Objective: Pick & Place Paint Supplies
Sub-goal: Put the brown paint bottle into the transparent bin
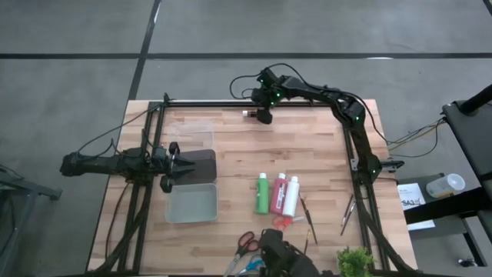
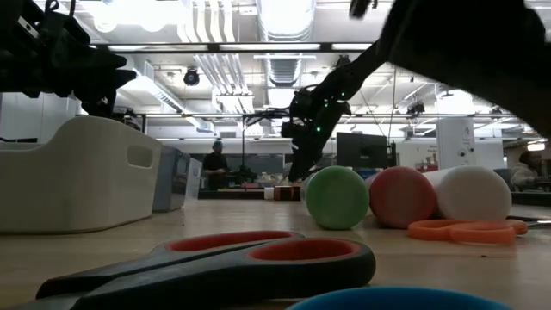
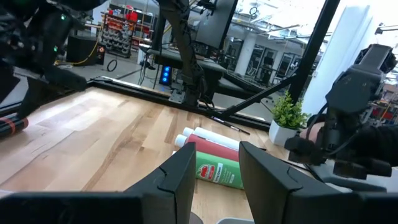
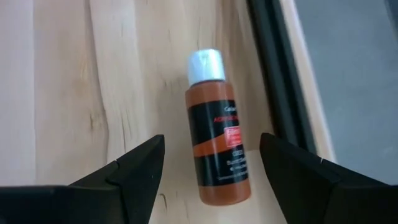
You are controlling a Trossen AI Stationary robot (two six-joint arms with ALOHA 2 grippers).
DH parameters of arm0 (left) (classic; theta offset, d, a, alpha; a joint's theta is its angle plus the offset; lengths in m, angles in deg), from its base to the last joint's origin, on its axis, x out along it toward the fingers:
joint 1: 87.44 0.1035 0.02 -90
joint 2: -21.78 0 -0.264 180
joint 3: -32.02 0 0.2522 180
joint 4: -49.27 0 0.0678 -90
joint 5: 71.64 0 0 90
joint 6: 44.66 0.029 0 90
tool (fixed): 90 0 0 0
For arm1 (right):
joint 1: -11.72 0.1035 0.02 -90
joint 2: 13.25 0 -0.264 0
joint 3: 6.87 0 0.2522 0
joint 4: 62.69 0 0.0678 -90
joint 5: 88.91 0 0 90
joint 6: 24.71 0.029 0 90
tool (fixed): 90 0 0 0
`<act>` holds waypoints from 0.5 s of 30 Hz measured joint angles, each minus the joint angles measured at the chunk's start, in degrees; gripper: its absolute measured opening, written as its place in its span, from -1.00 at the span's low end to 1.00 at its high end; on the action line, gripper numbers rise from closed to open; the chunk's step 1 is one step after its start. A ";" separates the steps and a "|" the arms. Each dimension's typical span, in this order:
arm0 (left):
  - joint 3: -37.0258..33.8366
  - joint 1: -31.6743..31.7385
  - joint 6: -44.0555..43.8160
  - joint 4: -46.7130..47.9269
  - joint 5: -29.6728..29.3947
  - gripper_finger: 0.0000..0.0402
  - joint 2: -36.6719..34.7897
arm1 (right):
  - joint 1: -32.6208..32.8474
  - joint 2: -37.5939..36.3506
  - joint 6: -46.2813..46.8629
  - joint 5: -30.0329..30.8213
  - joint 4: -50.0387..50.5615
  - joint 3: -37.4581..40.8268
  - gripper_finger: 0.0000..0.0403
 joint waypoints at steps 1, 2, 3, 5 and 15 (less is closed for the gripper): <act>0.00 0.00 0.00 -0.02 -0.02 -0.35 0.00 | 0.00 0.48 0.00 0.04 0.02 0.00 0.30; 0.01 0.00 0.00 0.00 -0.01 -0.35 0.00 | 0.00 0.94 -0.08 0.29 0.10 0.01 0.30; 0.00 0.00 0.00 0.00 -0.02 -0.35 0.00 | 0.00 1.51 -0.28 0.71 0.13 0.02 0.30; 0.00 0.00 0.00 -0.02 -0.02 -0.35 0.00 | -0.01 2.30 -0.89 1.81 0.26 0.03 0.30; 0.00 0.00 0.00 -0.02 0.00 -0.35 0.00 | -0.09 4.60 -1.85 4.29 0.08 0.00 0.30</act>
